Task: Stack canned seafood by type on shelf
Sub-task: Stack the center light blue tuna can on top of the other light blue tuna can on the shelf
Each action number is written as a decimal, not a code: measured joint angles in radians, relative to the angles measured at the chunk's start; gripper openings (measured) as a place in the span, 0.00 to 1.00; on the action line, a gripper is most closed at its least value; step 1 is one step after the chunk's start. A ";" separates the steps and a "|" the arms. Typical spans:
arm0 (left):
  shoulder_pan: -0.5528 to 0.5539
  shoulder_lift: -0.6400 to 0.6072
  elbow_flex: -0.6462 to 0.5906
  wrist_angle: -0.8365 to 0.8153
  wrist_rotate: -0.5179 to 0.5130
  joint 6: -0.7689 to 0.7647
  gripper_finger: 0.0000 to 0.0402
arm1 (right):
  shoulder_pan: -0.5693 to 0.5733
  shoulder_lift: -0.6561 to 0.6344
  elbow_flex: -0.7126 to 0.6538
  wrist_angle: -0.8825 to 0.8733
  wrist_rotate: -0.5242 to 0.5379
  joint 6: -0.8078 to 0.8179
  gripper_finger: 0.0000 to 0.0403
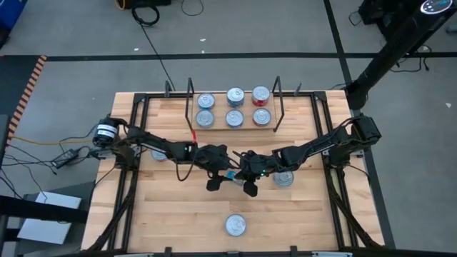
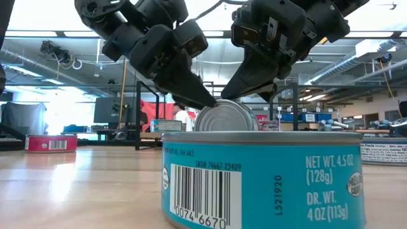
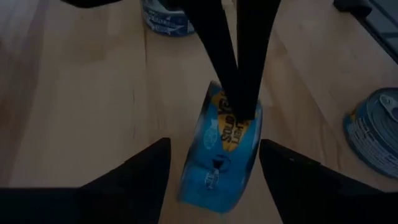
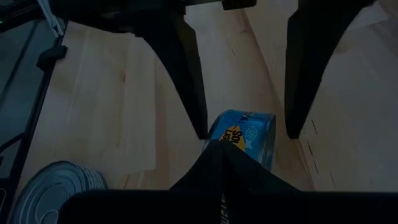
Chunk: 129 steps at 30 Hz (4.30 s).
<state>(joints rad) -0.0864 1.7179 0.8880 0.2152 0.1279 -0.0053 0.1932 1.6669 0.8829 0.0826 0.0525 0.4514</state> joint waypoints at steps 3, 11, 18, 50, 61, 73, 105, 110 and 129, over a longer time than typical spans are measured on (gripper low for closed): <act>0.000 0.025 0.029 -0.032 0.014 -0.001 0.62 | 0.000 0.000 0.000 0.003 -0.002 -0.002 0.02; 0.000 0.093 0.171 -0.184 0.019 0.012 0.62 | 0.000 0.001 0.000 0.012 -0.002 -0.002 0.02; 0.000 0.087 0.196 -0.253 0.013 0.048 0.59 | 0.000 0.001 0.000 0.012 -0.005 -0.002 0.02; 0.032 0.048 0.549 -0.872 -0.363 0.131 0.38 | 0.039 -0.299 0.000 -0.283 0.094 0.016 0.02; 0.214 0.049 0.776 -1.199 -0.825 0.150 0.38 | 0.025 -0.397 0.000 -0.390 0.164 -0.007 0.02; 0.370 0.143 0.675 -1.179 -0.922 0.160 0.38 | 0.019 -0.393 0.000 -0.409 0.153 0.019 0.02; 0.421 0.221 0.675 -1.180 -0.888 0.166 0.40 | 0.021 -0.393 0.000 -0.414 0.145 0.054 0.02; 0.441 0.221 0.675 -1.177 -0.885 0.178 0.40 | 0.021 -0.393 0.000 -0.414 0.144 0.054 0.02; 0.453 0.221 0.675 -1.150 -0.799 0.210 0.56 | 0.021 -0.393 0.000 -0.414 0.137 0.054 0.02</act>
<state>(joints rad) 0.3664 1.9385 1.5631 -0.9348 -0.6716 0.2050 0.2146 1.2743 0.8829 -0.3313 0.1898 0.5053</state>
